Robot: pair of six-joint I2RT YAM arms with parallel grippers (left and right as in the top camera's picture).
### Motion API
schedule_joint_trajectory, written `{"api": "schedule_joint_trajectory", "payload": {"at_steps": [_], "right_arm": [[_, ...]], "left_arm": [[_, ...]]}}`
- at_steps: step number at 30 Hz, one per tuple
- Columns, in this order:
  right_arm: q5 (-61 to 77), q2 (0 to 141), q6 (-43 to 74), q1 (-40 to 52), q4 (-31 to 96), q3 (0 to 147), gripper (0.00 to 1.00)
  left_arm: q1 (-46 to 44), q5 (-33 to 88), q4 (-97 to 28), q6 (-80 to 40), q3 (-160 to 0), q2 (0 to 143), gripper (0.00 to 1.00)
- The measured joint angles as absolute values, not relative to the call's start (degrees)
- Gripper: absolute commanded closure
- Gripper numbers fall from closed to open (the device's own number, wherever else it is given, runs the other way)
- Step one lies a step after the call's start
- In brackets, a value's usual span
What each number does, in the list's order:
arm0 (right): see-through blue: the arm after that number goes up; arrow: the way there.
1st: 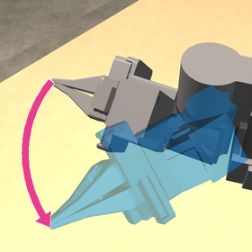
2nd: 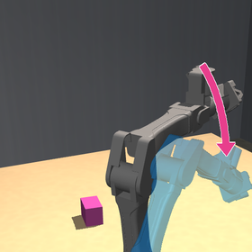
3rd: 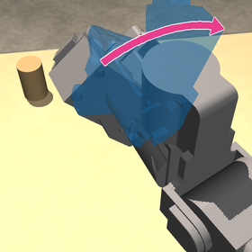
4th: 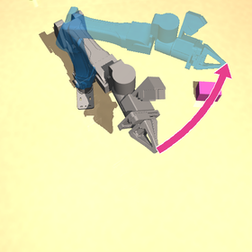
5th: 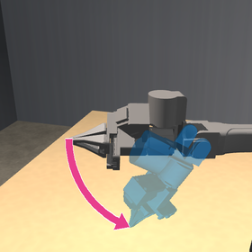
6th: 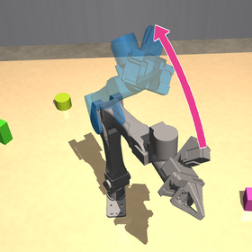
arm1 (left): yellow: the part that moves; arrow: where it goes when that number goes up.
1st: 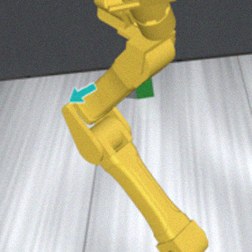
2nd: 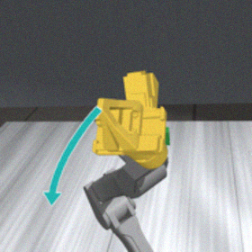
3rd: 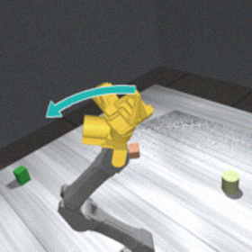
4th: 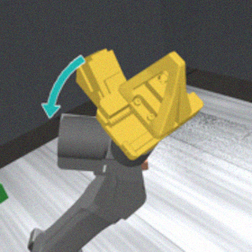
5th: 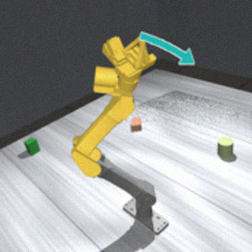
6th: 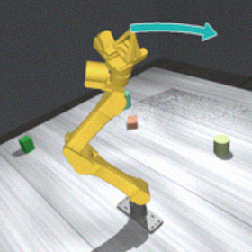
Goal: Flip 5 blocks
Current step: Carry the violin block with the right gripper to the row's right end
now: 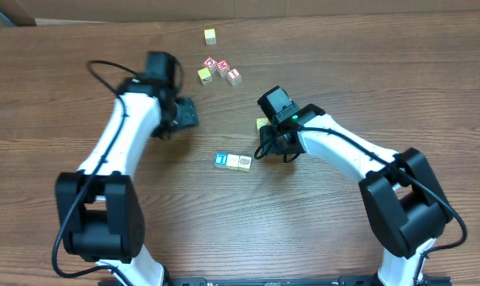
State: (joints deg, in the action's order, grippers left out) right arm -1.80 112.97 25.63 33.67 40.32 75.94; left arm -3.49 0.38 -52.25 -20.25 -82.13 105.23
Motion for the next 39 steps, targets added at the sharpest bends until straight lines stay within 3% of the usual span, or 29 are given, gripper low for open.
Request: {"api": "schedule_joint_trajectory", "payload": {"at_steps": [4, 10, 25, 39], "right_arm": [[-2.7, 114.3, 25.1, 33.7, 39.5, 75.9, 0.58], [-3.4, 114.7, 25.2, 33.7, 41.1, 76.2, 0.73], [1.7, 107.3, 34.1, 37.0, 53.0, 79.3, 0.76], [-1.3, 107.3, 42.9, 43.6, 42.4, 69.6, 0.76]], "left_arm": [[-0.8, 0.4, -52.6, -20.9, -83.3, 105.2, 0.0], [-0.5, 0.6, -53.1, -20.9, -83.3, 105.2, 0.0], [-0.5, 0.6, -53.2, -20.9, -83.3, 105.2, 0.0], [-0.5, 0.7, -53.2, -20.9, -83.3, 105.2, 0.0]]}}
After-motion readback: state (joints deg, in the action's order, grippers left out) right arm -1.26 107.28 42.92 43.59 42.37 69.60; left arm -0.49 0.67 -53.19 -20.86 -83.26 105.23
